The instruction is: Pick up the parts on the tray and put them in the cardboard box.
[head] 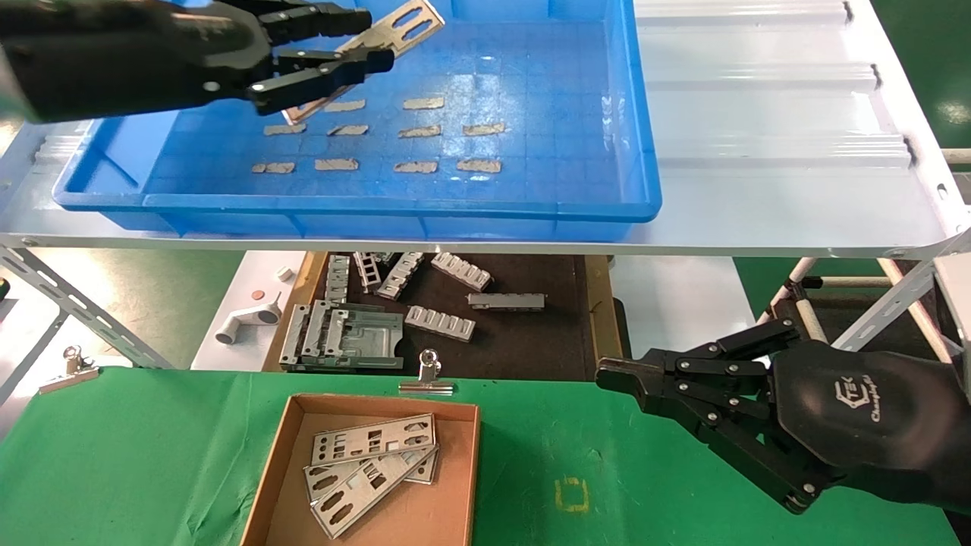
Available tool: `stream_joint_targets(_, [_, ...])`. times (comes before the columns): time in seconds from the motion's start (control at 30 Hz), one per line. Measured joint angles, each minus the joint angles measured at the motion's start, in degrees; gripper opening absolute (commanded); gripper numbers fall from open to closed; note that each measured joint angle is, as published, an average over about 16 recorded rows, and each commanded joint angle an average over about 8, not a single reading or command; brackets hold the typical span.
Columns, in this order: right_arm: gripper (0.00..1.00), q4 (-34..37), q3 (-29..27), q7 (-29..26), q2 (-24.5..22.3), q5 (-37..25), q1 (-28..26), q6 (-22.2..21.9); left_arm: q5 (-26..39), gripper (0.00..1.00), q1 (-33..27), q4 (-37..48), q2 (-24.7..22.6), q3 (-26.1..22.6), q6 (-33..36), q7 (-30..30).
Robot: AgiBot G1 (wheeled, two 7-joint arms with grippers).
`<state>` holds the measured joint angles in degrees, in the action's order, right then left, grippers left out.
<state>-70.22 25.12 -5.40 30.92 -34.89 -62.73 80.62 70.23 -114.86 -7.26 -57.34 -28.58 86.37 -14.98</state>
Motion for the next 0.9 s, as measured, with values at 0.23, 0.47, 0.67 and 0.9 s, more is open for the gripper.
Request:
stream_joint_targets(0.23, [0.0, 0.0, 0.0, 0.0, 0.0, 0.0, 0.0, 0.0, -4.3, 0.0, 2.5, -11.6, 5.0, -3.1, 5.1, 0.7])
stream_joint_targets(0.47, [0.0, 0.0, 0.0, 0.0, 0.0, 0.0, 0.0, 0.0, -13.6, 0.0, 8.2, -30.3, 12.7, -9.6, 5.7, 5.2])
stream_joint_targets(0.67, [0.0, 0.0, 0.0, 0.0, 0.0, 0.0, 0.0, 0.0, -19.0, 0.0, 13.4, -43.1, 18.7, -16.6, 4.7, 8.3])
stream_joint_targets(0.9, [0.0, 0.0, 0.0, 0.0, 0.0, 0.0, 0.0, 0.0, -16.0, 0.0, 19.8, -48.4, 20.5, -23.9, 0.6, 7.5])
